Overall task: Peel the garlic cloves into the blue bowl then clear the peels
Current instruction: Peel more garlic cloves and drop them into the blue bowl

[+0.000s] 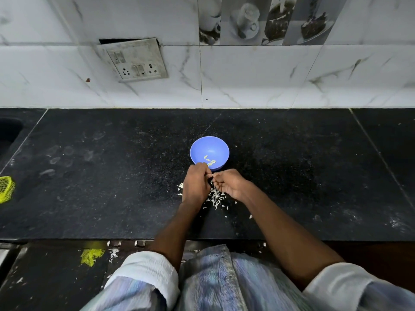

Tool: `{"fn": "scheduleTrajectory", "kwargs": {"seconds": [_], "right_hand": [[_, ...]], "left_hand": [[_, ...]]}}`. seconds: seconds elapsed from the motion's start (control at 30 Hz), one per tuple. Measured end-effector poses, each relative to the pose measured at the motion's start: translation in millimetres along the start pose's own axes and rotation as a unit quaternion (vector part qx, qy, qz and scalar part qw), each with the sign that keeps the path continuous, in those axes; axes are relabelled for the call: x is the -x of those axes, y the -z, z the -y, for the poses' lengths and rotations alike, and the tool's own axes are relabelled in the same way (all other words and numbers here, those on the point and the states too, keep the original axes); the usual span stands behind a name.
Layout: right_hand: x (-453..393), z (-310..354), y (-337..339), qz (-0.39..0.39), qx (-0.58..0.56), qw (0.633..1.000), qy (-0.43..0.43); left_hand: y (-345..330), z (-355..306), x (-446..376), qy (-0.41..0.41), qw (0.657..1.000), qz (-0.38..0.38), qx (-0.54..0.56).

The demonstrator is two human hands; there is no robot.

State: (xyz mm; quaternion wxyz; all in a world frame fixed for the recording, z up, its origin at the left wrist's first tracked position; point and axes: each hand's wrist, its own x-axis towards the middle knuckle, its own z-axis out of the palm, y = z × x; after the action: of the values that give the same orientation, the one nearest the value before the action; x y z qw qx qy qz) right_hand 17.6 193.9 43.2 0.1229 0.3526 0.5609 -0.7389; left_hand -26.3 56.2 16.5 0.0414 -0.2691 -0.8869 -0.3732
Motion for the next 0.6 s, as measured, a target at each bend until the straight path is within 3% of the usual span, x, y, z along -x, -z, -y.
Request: {"fn": "scheduleTrajectory", "kwargs": {"seconds": [0.1, 0.17, 0.2, 0.23, 0.3, 0.37, 0.43, 0.47, 0.5, 0.57, 0.6], "right_hand": [[0.9, 5.8, 0.8, 0.020, -0.069, 0.992, -0.101], [-1.3, 1.1, -2.5, -0.016, -0.022, 0.998, -0.061], [-1.8, -3.0, -4.8, -0.041, 0.023, 0.999, -0.010], [-2.9, -7.3, -5.9, -0.063, 0.068, 0.994, 0.055], [-5.3, -14.6, -4.6, -0.084, 0.117, 0.974, 0.174], [-5.1, -17.3, 0.8, -0.077, 0.150, 0.955, 0.243], [-4.7, -18.0, 4.9, -0.069, 0.164, 0.954, 0.243], [-3.1, -16.9, 4.5, -0.067, 0.162, 0.960, 0.219], [-1.5, -15.2, 3.0, -0.068, 0.158, 0.968, 0.184], [-1.7, -9.9, 0.1, -0.065, 0.132, 0.983, 0.106], [-2.9, -6.6, -1.4, -0.060, 0.103, 0.991, 0.062]], "left_hand": [[0.5, 1.0, 3.5, -0.094, 0.988, 0.007, -0.122], [-0.6, -4.7, 0.5, 0.004, 0.996, 0.037, -0.079], [-0.6, -9.6, -3.2, 0.125, 0.990, 0.066, -0.007], [0.9, -16.0, -9.8, 0.269, 0.953, 0.096, 0.100], [3.5, -20.0, -21.1, 0.472, 0.813, 0.135, 0.312], [7.0, -21.6, -23.3, 0.542, 0.701, 0.173, 0.430], [6.9, -23.1, -19.5, 0.552, 0.675, 0.180, 0.456], [5.7, -23.5, -16.1, 0.535, 0.707, 0.172, 0.429], [3.0, -22.6, -12.7, 0.489, 0.774, 0.154, 0.370], [-3.1, -16.5, -7.4, 0.314, 0.929, 0.096, 0.170], [-3.9, -12.0, -4.9, 0.216, 0.971, 0.075, 0.072]]}}
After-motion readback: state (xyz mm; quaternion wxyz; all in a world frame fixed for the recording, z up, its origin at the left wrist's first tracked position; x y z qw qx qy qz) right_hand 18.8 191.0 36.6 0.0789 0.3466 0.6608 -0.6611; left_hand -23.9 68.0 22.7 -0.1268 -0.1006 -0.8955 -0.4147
